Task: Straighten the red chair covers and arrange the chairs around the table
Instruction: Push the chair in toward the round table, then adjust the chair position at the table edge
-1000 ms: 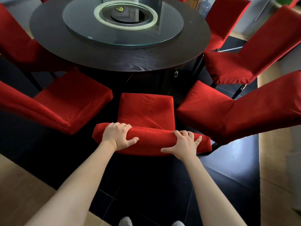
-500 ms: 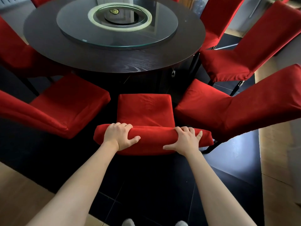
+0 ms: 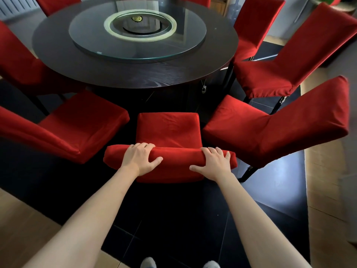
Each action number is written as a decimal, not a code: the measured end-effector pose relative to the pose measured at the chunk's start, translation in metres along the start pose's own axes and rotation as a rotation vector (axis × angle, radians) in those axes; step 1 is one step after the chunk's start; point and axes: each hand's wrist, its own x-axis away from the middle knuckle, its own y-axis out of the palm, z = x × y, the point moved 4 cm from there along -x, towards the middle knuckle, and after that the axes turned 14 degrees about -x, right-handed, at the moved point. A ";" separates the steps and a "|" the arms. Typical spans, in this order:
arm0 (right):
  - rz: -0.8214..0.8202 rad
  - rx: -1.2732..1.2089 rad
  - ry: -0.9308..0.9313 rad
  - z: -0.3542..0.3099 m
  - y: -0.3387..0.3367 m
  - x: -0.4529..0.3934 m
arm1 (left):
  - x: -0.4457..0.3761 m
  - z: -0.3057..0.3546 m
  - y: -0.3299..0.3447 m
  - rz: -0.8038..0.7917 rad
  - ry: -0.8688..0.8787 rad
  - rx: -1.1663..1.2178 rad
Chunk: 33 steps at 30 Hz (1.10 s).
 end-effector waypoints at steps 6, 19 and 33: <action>0.079 -0.007 0.034 0.073 -0.051 0.022 | -0.016 0.060 -0.035 0.036 -0.043 0.041; 0.209 0.044 0.130 0.245 -0.157 0.046 | -0.076 0.276 -0.085 0.096 0.081 0.223; 0.335 0.006 0.269 0.366 -0.289 0.018 | -0.195 0.450 -0.148 0.140 0.311 0.296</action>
